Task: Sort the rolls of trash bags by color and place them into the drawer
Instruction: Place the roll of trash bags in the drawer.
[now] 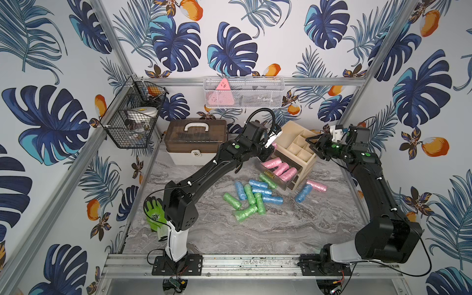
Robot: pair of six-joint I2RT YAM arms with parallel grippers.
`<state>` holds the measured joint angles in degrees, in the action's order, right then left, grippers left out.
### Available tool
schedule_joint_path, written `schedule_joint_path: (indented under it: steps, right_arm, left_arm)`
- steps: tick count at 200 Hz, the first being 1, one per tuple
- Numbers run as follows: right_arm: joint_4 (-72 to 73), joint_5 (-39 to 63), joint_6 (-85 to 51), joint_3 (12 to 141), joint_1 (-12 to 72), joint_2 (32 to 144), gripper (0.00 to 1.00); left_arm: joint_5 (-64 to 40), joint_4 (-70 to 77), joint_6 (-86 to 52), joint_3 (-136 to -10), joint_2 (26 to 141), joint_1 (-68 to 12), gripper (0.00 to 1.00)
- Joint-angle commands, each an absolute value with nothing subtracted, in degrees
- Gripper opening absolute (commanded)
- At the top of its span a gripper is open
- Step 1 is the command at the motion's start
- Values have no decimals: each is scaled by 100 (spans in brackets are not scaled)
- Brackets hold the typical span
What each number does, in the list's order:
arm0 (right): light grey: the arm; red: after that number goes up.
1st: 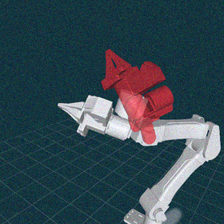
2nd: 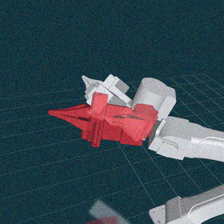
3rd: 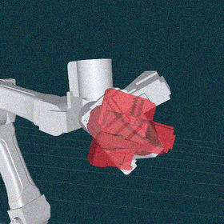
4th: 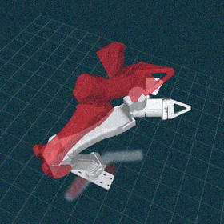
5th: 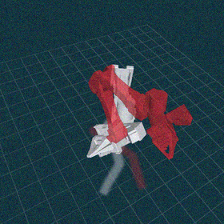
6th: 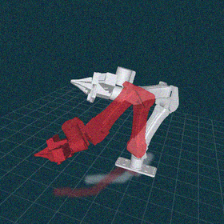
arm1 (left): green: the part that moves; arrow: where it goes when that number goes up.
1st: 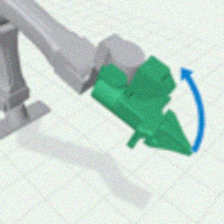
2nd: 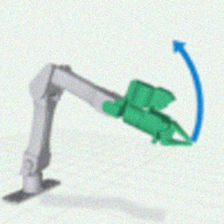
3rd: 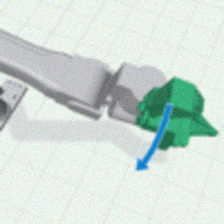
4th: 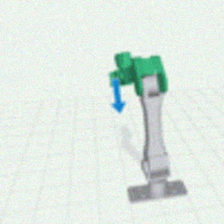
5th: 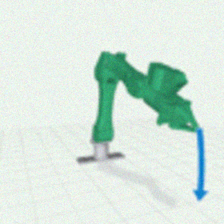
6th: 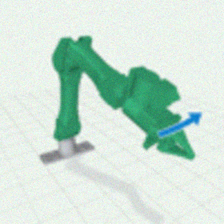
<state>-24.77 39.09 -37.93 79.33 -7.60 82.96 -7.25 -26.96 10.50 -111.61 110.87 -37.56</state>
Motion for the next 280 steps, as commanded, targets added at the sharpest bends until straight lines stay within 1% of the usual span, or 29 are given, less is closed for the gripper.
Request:
schedule_joint_path:
  steps: [1,79,110,153,169,184,201,209,217,241,280]
  right_arm:
    - [-2364,3898,-3761,7980,-764,8323,52]
    - [-2334,3964,-3779,7964,-762,8380,52]
    - [-2330,3956,-3772,7946,-763,8402,52]
    - [-2360,3952,-3761,7977,-758,8407,52]
    - [-2347,3938,-3754,7972,-765,8411,52]
    - [-2347,3929,-3758,7963,-765,8402,52]
    - [-2355,3920,-3761,7964,-765,8400,52]
    - [-2356,3920,-3755,7967,-764,8402,52]
    - [-2364,3920,-3761,7972,-762,8402,52]
    - [-2382,3911,-3752,7983,-764,8394,52]
    - [-2400,3902,-3759,7998,-762,8375,52]
  left_arm:
    - [-846,-2069,999,-11014,11112,-3754,7]
    - [-749,-1248,1028,-10178,11085,-3758,7]
    - [-581,-1487,1147,-10352,11247,-3772,8]
    - [-95,-2451,1611,-11093,11694,-3967,13]
    - [-11,-2673,1713,-11239,11801,-4040,17]
    - [-17,-2767,1671,-11301,11826,-4068,24]
    - [-24,-2726,1602,-11270,11774,-4087,43]
    - [-26,-2691,1575,-11270,11745,-4103,49]
    - [-43,-2661,1544,-11263,11713,-4119,53]
    - [-10,-2584,1423,-11309,11633,-4116,61]
    - [-102,-2540,1258,-11392,11432,-4126,66]
